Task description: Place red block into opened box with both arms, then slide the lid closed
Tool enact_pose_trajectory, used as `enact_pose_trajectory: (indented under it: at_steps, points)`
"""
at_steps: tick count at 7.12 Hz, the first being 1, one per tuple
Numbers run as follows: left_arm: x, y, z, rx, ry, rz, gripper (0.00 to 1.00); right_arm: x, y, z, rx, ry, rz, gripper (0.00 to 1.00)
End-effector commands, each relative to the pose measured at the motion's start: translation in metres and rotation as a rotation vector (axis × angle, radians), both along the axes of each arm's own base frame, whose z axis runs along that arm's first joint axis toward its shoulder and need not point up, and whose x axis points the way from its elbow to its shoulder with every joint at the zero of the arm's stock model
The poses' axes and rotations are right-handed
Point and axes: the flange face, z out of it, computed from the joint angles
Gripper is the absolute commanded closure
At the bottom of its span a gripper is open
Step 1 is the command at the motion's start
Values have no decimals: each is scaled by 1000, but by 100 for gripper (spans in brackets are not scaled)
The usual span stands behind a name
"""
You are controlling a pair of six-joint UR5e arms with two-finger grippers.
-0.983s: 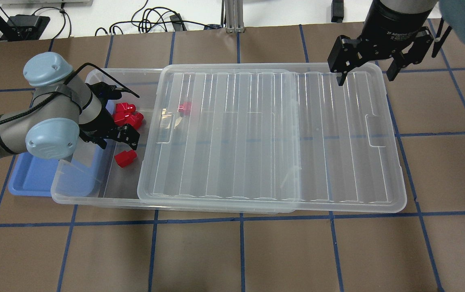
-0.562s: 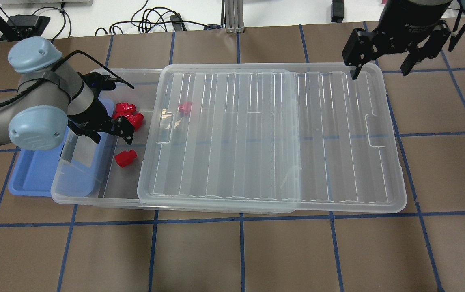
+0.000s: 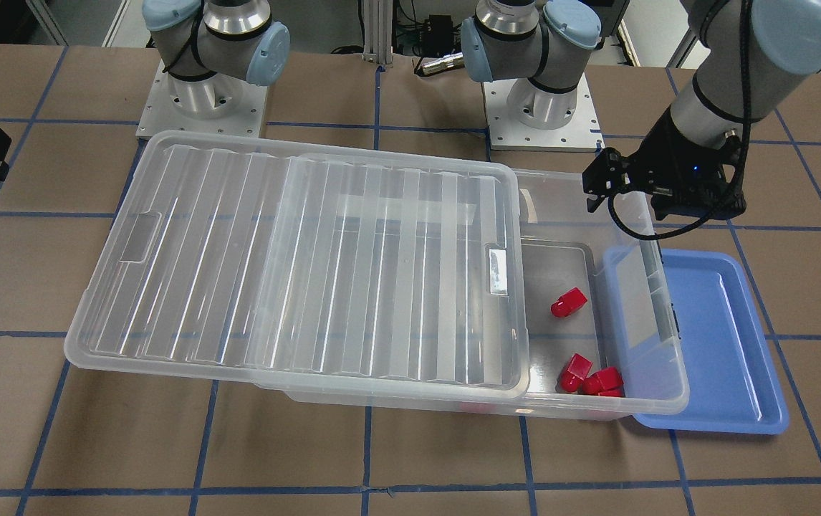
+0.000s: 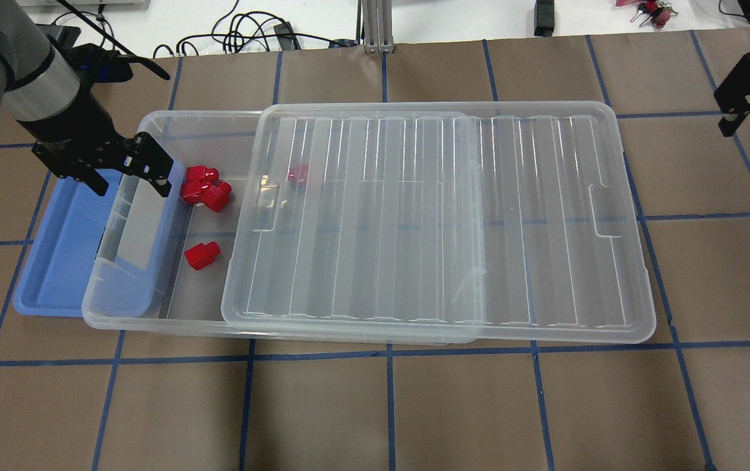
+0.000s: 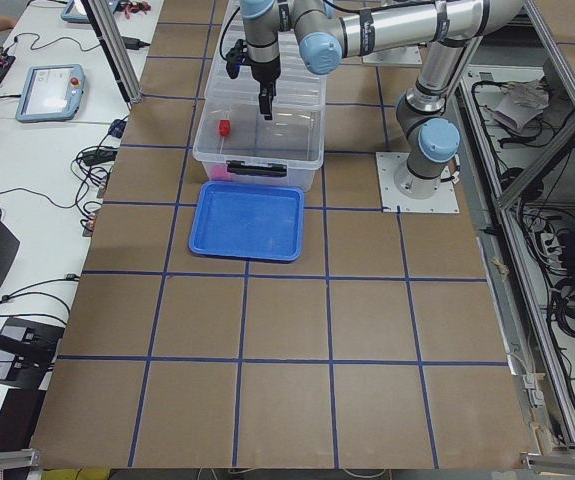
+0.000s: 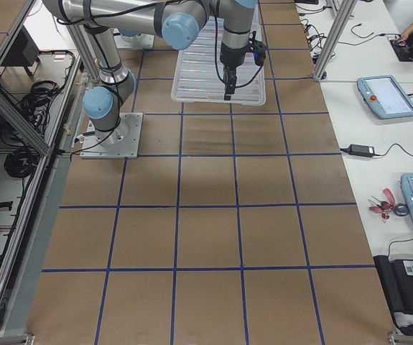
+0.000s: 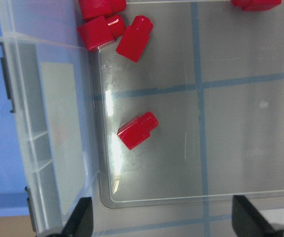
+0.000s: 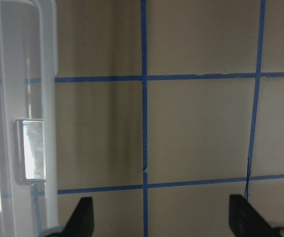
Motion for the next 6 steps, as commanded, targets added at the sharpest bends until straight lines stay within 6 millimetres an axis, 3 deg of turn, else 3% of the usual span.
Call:
enact_pose_trajectory:
  at_steps: [1, 2, 3, 5, 6]
  points:
    - [-6, 22, 29, -34, -15, 55, 0, -15, 8, -65, 24, -8, -16, 3]
    - [-35, 34, 42, -64, -21, 41, 0, -11, 12, -99, -3, -15, -23, 3]
    - [-64, 44, 43, -64, -28, 16, 0, -7, 16, -118, -27, -15, -24, 2]
    - [-80, 55, 44, -48, -23, -17, 0, 9, 14, -121, -51, -52, -108, 2]
    - [-80, 59, 45, -34, -20, -11, 0, 33, 11, -121, -51, -50, -89, 2]
